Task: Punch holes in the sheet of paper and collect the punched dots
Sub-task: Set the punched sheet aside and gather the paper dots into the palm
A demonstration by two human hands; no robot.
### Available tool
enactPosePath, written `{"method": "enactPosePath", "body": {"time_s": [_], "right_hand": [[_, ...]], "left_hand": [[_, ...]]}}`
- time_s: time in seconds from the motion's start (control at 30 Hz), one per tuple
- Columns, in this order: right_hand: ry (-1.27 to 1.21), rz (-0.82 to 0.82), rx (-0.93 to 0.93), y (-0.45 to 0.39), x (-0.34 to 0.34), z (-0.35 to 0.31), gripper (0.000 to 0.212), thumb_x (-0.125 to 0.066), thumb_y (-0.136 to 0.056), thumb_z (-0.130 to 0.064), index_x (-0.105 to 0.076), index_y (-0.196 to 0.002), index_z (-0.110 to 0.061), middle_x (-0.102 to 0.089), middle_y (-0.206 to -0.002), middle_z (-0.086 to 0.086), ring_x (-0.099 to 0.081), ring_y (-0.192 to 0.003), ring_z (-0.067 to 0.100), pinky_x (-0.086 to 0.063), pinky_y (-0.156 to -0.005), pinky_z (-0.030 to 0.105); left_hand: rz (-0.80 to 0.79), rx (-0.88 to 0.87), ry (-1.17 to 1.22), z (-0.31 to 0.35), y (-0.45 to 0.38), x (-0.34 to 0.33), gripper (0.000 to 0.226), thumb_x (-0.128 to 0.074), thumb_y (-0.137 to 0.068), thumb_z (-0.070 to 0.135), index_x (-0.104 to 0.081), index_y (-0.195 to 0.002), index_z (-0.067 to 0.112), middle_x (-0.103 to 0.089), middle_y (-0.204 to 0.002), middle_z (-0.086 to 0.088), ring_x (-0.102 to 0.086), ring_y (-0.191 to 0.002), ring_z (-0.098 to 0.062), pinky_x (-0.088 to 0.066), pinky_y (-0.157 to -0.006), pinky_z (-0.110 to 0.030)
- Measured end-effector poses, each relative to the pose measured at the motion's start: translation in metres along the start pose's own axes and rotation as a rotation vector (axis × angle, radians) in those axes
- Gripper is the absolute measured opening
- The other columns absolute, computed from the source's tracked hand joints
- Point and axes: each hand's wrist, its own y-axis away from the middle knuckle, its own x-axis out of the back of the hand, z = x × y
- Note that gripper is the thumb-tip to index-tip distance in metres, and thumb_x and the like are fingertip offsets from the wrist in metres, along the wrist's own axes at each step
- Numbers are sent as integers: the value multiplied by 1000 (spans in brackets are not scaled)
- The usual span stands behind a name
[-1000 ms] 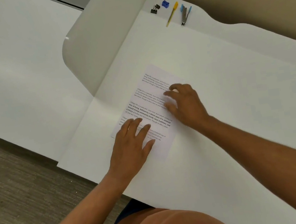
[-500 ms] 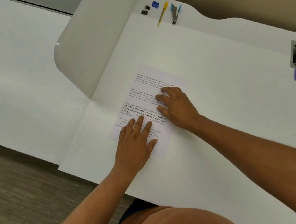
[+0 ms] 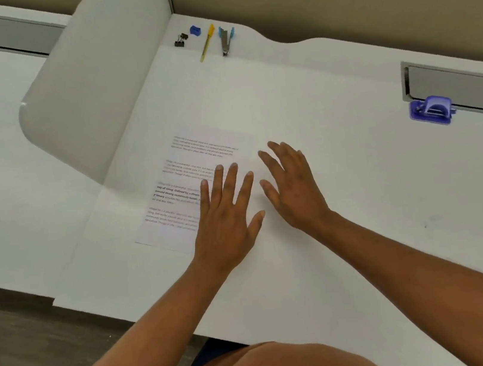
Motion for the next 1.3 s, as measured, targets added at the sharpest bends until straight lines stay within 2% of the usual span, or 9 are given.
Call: {"method": "enactPosePath", "body": {"time_s": [0.17, 0.4, 0.67, 0.8, 0.87, 1.03, 1.1, 1.2, 1.3], "right_hand": [[57, 59, -119, 55, 39, 65, 64, -53, -107, -34, -26, -163, -18, -18, -173, 7, -13, -161, 28, -10, -130, 52], [135, 93, -289, 143, 92, 151, 67, -54, -106, -39, -27, -163, -17, -21, -172, 9, -17, -160, 30, -13, -129, 56], [90, 126, -411, 231, 112, 218, 66, -55, -107, -35, -26, -163, -16, -22, -172, 5, -19, -160, 24, -11, -131, 46], [-55, 146, -423, 252, 118, 233, 60, -54, -107, -23, -29, -161, -15, -33, -166, 7, -31, -154, 21, -24, -123, 27], [-71, 164, -426, 258, 121, 239, 53, -52, -107, -12, -37, -158, -9, -44, -158, 12, -42, -147, 24, -27, -119, 24], [-166, 56, -419, 252, 127, 262, 40, -52, -100, 6, -60, -139, -1, -59, -136, 14, -58, -125, 32, -49, -109, 40], [-149, 15, -427, 240, 124, 270, 40, -51, -103, -1, -57, -143, -1, -56, -144, 15, -53, -134, 32, -43, -115, 39], [-128, -53, -454, 222, 112, 273, 53, -43, -110, -22, -33, -159, -2, -33, -166, 15, -28, -156, 28, -20, -127, 32], [-105, -113, -438, 220, 95, 264, 64, -36, -112, -33, -15, -164, -4, -14, -173, 13, -9, -161, 25, -10, -131, 41]], "left_hand": [[-4, -146, -6, 73, -31, -5, 80, -26, -106, 65, -16, -172, 21, -4, -180, -11, 4, -167, -33, -7, -132, -63], [-7, -330, 4, 181, -46, -34, 82, -20, -106, 68, -19, -171, 20, -6, -180, -12, 3, -167, -36, -8, -130, -67], [-42, -417, -14, 267, -39, -77, 81, -27, -106, 66, -17, -172, 20, -4, -181, -11, 5, -167, -35, -7, -131, -65], [-52, -388, -11, 286, -31, -91, 82, -28, -106, 66, -17, -171, 18, -4, -181, -10, 5, -167, -33, -5, -132, -64], [-71, -362, 1, 289, -28, -97, 83, -29, -106, 66, -16, -172, 17, -3, -181, -10, 6, -167, -32, -4, -133, -62], [-175, -295, -3, 286, -31, -111, 89, -24, -105, 68, -12, -171, 10, -1, -181, -11, 5, -167, -30, -4, -135, -55], [-220, -272, -23, 283, -37, -116, 91, -20, -104, 70, -12, -171, 8, 0, -181, -11, 5, -167, -29, -3, -135, -53], [-272, -280, -39, 280, -51, -125, 91, -18, -105, 69, -10, -171, 7, 2, -181, -10, 7, -167, -27, -1, -136, -51], [-314, -332, -38, 282, -64, -134, 88, -20, -107, 66, -7, -171, 7, 3, -181, -9, 8, -167, -26, 0, -136, -51]]}}
